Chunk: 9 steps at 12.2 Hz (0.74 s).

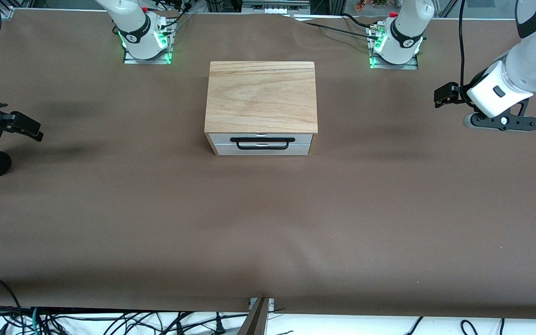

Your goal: Pull top drawer with both arms simultaneously

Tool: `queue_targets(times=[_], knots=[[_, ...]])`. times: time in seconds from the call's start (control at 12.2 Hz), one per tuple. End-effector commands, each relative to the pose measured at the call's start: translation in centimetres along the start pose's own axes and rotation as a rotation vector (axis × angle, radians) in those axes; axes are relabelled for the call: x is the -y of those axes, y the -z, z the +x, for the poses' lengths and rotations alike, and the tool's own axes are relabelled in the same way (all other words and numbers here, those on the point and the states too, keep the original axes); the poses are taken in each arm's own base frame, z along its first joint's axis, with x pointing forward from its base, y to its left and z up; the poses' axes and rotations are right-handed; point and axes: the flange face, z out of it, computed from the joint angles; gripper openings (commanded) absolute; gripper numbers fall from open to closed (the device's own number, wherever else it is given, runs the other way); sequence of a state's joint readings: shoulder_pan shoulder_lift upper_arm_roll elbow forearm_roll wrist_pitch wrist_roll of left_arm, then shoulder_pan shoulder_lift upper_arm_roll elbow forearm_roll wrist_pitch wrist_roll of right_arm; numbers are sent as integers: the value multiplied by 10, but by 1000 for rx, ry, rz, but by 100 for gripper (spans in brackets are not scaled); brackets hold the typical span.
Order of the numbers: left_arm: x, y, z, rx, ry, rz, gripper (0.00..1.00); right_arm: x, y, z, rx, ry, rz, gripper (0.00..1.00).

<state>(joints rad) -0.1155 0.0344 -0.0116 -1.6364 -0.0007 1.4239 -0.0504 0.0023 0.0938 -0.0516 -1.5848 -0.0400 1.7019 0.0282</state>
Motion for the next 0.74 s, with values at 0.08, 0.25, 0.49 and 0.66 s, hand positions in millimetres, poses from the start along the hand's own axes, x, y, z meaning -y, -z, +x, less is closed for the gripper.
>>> queue_targets(times=[0.08, 0.25, 0.49, 0.66], knots=[[2, 4, 3, -6, -11, 7, 100, 0, 3, 0, -2, 8, 16, 100], [2, 2, 5, -3, -13, 8, 100, 0, 3, 0, -2, 8, 16, 100], [2, 3, 8, -9, -11, 7, 100, 0, 3, 0, -2, 9, 16, 100], [5, 4, 9, -20, -7, 6, 100, 0, 3, 0, -2, 8, 16, 100]])
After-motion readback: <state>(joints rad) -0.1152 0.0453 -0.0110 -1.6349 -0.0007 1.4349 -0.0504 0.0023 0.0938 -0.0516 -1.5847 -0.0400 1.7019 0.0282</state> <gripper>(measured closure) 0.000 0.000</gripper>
